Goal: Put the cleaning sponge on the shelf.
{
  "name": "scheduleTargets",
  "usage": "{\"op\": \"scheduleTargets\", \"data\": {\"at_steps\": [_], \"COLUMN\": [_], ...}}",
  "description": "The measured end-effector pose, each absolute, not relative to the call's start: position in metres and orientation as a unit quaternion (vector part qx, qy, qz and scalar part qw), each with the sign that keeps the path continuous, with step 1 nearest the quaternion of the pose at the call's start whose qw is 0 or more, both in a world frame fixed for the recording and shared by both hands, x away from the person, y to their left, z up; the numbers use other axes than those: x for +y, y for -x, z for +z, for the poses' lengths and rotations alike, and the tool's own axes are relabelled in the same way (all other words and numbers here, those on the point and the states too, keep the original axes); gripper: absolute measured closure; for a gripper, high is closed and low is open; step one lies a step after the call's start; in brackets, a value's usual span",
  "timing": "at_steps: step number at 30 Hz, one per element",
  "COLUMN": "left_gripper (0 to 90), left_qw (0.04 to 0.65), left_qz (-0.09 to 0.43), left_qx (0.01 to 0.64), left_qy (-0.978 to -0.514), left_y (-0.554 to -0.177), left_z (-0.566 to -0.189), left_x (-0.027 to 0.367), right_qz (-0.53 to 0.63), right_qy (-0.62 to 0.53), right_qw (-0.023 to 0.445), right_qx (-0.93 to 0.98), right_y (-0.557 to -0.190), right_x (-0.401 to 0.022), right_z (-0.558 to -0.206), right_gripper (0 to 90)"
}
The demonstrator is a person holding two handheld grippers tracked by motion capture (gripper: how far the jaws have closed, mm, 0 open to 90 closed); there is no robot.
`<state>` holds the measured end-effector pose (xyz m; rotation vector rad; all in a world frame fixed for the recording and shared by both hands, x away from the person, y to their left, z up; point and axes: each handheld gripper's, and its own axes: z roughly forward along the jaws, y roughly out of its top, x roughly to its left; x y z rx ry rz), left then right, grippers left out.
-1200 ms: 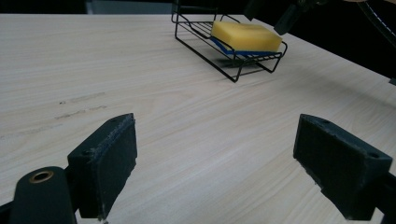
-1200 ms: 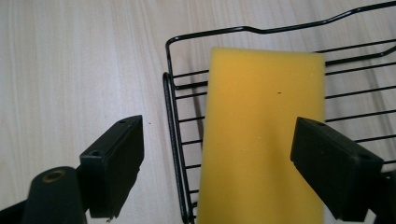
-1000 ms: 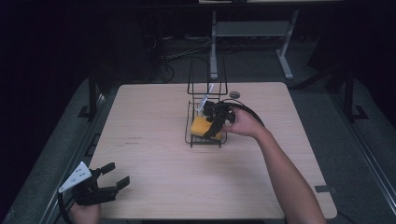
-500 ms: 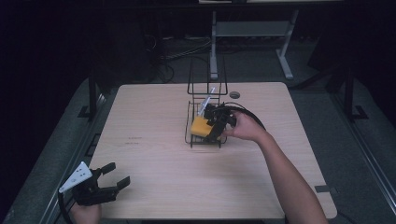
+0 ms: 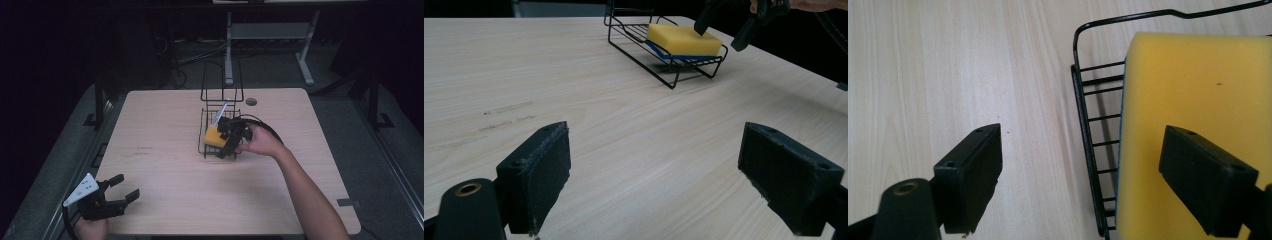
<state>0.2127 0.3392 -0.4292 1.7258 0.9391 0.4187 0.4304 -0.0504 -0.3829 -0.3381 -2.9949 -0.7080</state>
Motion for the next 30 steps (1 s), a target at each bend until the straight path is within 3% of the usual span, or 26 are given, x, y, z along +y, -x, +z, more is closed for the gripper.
{"op": "scheduleTargets", "data": {"at_steps": [30], "left_gripper": [12.8], "left_qw": [0.535], "left_qz": [0.175], "left_qx": [0.394], "left_qy": [-0.726], "left_y": [-0.213], "left_z": [-0.429], "left_x": [0.337], "right_qz": [-0.233], "right_qy": [0.091], "right_qw": [0.012], "right_qx": [-0.968], "right_y": [-0.396], "right_x": [-0.057], "right_z": [-0.390], "right_gripper": [17.3]}}
